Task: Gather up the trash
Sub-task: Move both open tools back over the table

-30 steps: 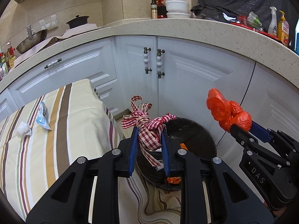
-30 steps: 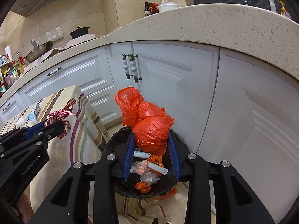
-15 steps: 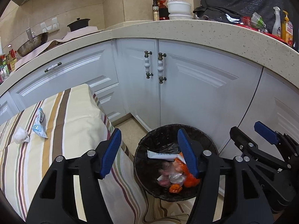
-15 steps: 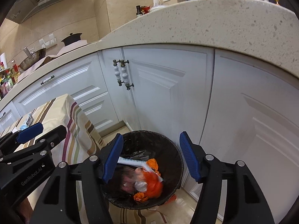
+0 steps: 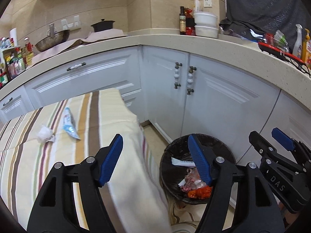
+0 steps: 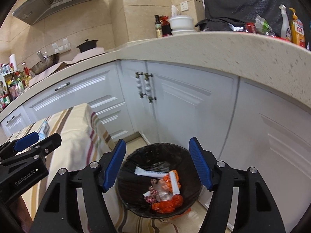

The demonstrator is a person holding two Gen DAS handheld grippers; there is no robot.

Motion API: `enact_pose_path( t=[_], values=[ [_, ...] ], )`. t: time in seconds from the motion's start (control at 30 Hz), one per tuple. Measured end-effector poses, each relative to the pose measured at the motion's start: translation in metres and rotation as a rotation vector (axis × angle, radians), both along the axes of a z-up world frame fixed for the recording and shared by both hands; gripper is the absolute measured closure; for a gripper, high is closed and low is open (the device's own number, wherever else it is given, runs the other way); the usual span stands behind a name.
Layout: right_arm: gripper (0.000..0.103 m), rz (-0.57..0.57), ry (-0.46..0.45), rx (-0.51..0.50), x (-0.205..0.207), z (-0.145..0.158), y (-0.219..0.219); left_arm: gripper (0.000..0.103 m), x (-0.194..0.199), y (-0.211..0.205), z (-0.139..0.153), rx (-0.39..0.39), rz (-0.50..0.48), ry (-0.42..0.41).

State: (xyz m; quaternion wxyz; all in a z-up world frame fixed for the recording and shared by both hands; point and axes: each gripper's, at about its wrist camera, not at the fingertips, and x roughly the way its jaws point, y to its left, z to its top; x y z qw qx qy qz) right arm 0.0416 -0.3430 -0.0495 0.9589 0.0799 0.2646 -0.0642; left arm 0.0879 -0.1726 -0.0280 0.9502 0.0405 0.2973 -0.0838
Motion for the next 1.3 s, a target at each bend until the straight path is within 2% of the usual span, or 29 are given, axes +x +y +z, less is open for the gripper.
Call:
enact_pose_path(
  t=[0.23, 0.7, 1.3],
  values=[
    [0.036, 0.085, -0.016, -0.015, 0.01, 0.009, 0.04, 0.035, -0.006, 0.055, 0.009, -0.002, 0.106, -0.014],
    [0.036, 0.26, -0.002, -0.036, 0.044, 0.011, 0.128, 0.034, -0.005, 0.168, -0.001, 0.016, 0.345, 0.023],
    [0.036, 0.413, 0.039, -0.056, 0.089, 0.004, 0.212, 0.034, 0.006, 0.253, -0.008, 0.027, 0.499, 0.035]
  ],
)
